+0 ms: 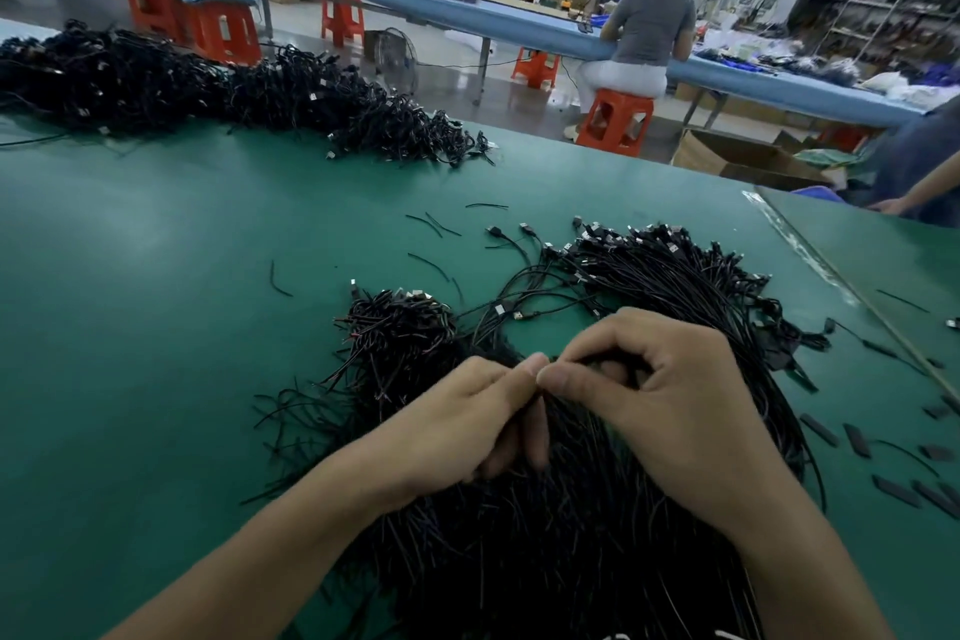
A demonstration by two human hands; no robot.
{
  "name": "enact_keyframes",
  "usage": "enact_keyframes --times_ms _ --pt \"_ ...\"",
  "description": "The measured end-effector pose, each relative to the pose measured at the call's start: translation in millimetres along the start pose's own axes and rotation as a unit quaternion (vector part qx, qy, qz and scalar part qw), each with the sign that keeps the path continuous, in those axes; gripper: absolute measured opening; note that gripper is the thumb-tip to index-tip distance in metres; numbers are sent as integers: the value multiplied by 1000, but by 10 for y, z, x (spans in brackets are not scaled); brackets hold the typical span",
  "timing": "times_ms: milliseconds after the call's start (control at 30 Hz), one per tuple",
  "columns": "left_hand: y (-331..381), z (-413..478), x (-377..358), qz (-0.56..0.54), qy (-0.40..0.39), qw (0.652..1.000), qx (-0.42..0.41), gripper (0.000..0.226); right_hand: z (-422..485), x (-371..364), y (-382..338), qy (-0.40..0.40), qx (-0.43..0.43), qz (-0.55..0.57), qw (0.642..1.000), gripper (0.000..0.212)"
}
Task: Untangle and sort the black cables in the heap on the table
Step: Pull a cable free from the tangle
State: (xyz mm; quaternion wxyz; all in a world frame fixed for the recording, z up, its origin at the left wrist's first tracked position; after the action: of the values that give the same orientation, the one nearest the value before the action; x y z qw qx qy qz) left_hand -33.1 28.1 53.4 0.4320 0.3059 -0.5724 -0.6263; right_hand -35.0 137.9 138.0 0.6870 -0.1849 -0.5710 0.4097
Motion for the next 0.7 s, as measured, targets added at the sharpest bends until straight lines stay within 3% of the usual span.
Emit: enact_keyframes --times_ms 167,333,433,533,600,700 --pt "210 -54 -112 -294 -49 954 -18 54 27 -218 190 -44 -67 86 993 25" --pt "255 62 159 -404 100 904 -96 49 -125 -593 207 -176 -83 4 981 28" --pt "182 86 341 -325 188 915 -149 48 -245 -662 186 -230 -86 -54 968 34" --pt "199 17 469 -15 245 953 -176 40 -259 -560 68 -219 -61 -78 971 32" --pt "177 32 311 84 160 974 -137 41 -164 -359 -5 -141 -31 -67 987 20" --pt "-60 3 -15 16 -14 1000 13 60 -66 -137 -41 -55 -7 -29 998 6"
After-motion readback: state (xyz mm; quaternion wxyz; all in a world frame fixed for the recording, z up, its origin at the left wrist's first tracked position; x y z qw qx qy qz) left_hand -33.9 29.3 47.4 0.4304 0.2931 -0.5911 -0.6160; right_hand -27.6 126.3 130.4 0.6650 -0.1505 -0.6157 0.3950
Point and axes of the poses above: each hand's wrist, its own z-axis towards the middle knuckle, its own x-axis out of the back of the hand, y = z × x, the point moved 9 cm from there along z, towards the middle knuckle, and after that the axes turned 12 degrees about -x, right-handed, at the moved point
